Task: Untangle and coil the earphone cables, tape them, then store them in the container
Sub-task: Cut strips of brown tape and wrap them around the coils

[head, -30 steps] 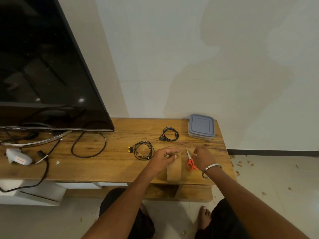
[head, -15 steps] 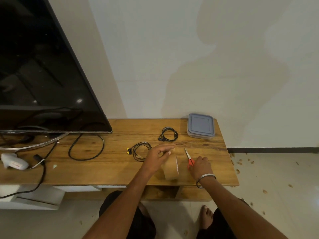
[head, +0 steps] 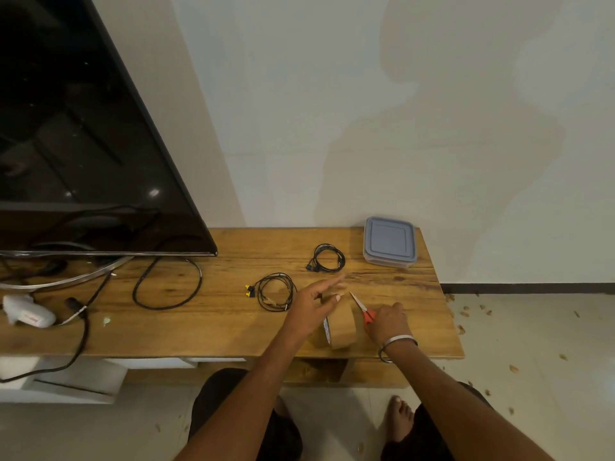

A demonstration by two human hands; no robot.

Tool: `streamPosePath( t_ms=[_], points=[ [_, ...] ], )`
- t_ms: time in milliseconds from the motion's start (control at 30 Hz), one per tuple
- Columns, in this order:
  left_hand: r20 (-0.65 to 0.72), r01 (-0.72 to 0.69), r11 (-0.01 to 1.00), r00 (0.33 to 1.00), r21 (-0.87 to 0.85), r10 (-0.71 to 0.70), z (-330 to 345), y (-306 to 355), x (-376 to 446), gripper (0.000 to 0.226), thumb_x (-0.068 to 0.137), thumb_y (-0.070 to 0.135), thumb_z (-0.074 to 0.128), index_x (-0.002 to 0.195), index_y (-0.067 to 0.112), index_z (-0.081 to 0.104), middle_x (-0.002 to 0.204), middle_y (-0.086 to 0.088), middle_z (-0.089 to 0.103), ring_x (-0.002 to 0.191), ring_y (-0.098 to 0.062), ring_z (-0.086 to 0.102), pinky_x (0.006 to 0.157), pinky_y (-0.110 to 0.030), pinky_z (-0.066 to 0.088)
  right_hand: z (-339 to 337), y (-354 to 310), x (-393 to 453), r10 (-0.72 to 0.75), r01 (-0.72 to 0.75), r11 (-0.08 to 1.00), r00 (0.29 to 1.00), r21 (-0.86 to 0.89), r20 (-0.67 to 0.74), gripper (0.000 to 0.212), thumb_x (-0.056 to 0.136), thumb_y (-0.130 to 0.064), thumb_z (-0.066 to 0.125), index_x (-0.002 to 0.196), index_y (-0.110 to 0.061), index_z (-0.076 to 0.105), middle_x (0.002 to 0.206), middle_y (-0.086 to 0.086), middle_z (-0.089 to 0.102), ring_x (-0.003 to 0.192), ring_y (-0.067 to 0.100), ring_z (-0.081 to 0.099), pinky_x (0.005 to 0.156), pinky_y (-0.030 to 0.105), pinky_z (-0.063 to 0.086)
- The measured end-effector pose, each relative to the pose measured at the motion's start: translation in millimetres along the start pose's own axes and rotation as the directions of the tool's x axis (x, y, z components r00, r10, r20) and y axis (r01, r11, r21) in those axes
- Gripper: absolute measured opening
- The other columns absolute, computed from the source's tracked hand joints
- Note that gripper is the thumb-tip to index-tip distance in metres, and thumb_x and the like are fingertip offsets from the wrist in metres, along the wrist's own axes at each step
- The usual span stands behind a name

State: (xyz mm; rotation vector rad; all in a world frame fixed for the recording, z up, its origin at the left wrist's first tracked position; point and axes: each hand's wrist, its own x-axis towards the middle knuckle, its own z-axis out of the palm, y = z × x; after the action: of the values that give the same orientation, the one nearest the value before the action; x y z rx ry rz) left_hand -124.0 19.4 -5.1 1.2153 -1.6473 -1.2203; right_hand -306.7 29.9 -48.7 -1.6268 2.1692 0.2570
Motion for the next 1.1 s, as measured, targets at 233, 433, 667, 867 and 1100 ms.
streamPosePath(
  t_ms=[233, 433, 667, 867, 1100],
  points=[
    [-0.013, 0.027, 0.998, 1.0, -0.059, -0.028, 1.8, 0.9, -5.1, 0.046, 0.091, 0.006, 0.063, 0.13, 0.03, 0.057, 0.121, 0.029, 0.059, 0.119, 0.014, 0.05, 0.095, -0.003, 0.038, -34.8, 5.2, -23.2, -0.103, 0.107, 0.989, 0.994, 0.103, -0.047, 0.042, 0.1, -0.034, 0.032, 0.06, -0.021, 0.034, 0.095, 0.009, 0.064, 0.098, 0.027, 0.06, 0.084, 0.031, 0.04],
    [0.013, 0.05, 0.997, 0.999, -0.066, -0.049, -1.2, 1.9, -6.8, 0.054, 0.091, 0.012, 0.065, 0.137, 0.035, 0.05, 0.13, 0.029, 0.053, 0.123, 0.019, 0.042, 0.09, 0.003, 0.033, -40.5, 14.9, -19.6, -0.015, 0.023, 0.941, 1.0, 0.338, -0.027, 0.04, 0.09, -0.041, 0.053, 0.069, -0.008, 0.059, 0.072, 0.011, 0.057, 0.07, 0.023, 0.054, 0.062, 0.027, 0.038],
    [0.015, 0.011, 1.0, 1.0, -0.023, -0.011, 0.6, -5.2, -2.8, 0.033, 0.089, 0.007, 0.065, 0.119, 0.021, 0.069, 0.128, 0.01, 0.061, 0.122, -0.002, 0.054, 0.104, -0.02, 0.043, -54.5, 20.8, -19.0, -0.116, 0.021, 0.801, 0.986, 0.599, 0.121, 0.019, 0.08, -0.024, 0.071, 0.086, -0.006, 0.07, 0.079, 0.01, 0.073, 0.066, 0.013, 0.066, 0.067, 0.023, 0.052],
    [0.009, 0.035, 0.998, 0.999, -0.059, -0.034, -0.9, -1.5, 3.0, 0.034, 0.086, 0.002, 0.067, 0.116, 0.018, 0.069, 0.122, 0.007, 0.064, 0.116, 0.0, 0.057, 0.096, -0.014, 0.044, -76.2, 33.2, -14.0, -0.205, 0.044, 0.822, 0.953, 0.568, 0.223, 0.017, 0.085, -0.021, 0.066, 0.088, -0.004, 0.069, 0.075, 0.007, 0.072, 0.065, 0.011, 0.068, 0.069, 0.023, 0.056],
    [0.01, 0.056, 0.995, 0.998, -0.079, -0.055, -2.2, -2.4, 2.2, 0.033, 0.085, 0.001, 0.069, 0.116, 0.014, 0.071, 0.122, 0.005, 0.065, 0.116, 0.001, 0.057, 0.096, -0.013, 0.045, -107.6, 37.4, -17.9, -0.275, 0.139, 0.947, 0.813, 0.288, 0.513, 0.019, 0.088, -0.028, 0.063, 0.091, -0.009, 0.062, 0.093, 0.01, 0.067, 0.068, 0.008, 0.065, 0.064, 0.023, 0.058]
  ],
)
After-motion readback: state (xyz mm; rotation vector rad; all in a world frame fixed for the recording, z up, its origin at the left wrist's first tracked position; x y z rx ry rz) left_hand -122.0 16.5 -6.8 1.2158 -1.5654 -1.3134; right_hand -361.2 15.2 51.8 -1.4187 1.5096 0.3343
